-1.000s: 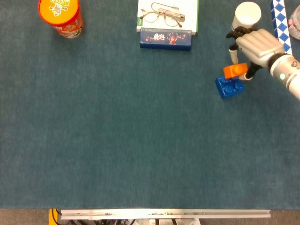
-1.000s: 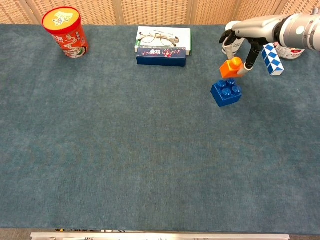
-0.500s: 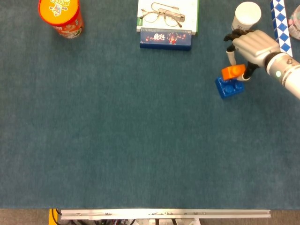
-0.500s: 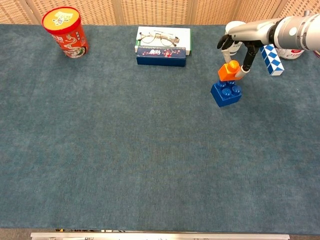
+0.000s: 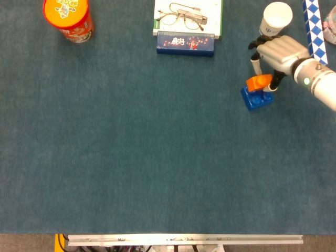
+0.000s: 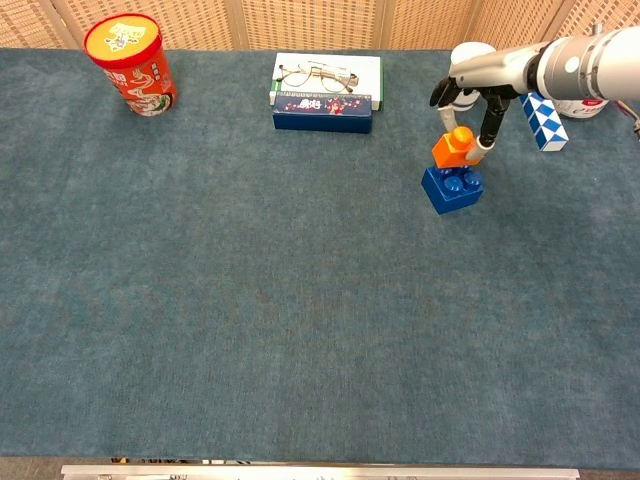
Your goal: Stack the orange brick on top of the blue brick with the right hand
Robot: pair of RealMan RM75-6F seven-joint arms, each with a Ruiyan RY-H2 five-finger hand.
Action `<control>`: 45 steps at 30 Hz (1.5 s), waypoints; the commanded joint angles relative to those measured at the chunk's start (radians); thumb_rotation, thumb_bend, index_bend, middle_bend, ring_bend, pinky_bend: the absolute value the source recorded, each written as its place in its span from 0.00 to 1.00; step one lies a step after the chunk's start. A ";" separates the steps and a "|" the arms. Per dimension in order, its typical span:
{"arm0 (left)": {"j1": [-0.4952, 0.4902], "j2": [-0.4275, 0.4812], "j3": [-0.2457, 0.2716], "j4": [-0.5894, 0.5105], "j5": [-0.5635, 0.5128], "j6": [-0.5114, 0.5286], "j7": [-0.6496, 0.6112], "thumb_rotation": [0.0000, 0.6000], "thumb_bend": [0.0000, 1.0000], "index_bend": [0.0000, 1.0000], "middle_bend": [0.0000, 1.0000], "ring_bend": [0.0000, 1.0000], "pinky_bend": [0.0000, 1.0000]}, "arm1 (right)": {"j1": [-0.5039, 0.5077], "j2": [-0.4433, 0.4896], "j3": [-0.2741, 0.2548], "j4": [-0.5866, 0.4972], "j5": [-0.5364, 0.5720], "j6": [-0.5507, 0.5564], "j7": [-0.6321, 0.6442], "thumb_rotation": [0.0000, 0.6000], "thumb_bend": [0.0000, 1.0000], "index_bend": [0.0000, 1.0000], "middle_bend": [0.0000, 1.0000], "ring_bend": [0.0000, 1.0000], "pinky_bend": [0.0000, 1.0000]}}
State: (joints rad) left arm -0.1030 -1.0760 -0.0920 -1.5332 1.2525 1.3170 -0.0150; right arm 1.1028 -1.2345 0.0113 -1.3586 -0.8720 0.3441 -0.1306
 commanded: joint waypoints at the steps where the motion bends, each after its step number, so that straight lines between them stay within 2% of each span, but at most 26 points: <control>1: 0.000 0.001 0.000 0.000 -0.001 0.000 -0.001 1.00 0.00 0.46 0.47 0.38 0.52 | 0.007 -0.004 -0.008 0.005 0.005 -0.001 0.003 1.00 0.20 0.60 0.15 0.02 0.13; 16: 0.001 0.002 -0.001 0.001 -0.002 -0.001 -0.005 1.00 0.00 0.46 0.46 0.38 0.52 | 0.033 -0.023 -0.042 0.028 0.013 -0.003 0.023 1.00 0.20 0.60 0.15 0.02 0.13; 35: 0.004 0.005 -0.003 0.000 -0.003 0.003 -0.005 1.00 0.00 0.46 0.46 0.38 0.52 | 0.069 -0.017 -0.043 0.041 -0.008 -0.066 0.074 1.00 0.20 0.60 0.15 0.02 0.13; 45: 0.005 0.006 -0.002 -0.004 -0.001 0.005 -0.004 1.00 0.00 0.46 0.46 0.38 0.52 | 0.108 -0.017 -0.087 0.051 0.020 -0.088 0.085 1.00 0.20 0.60 0.15 0.02 0.13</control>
State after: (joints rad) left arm -0.0986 -1.0702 -0.0941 -1.5367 1.2515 1.3217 -0.0189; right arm 1.2093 -1.2499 -0.0733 -1.3097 -0.8542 0.2576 -0.0467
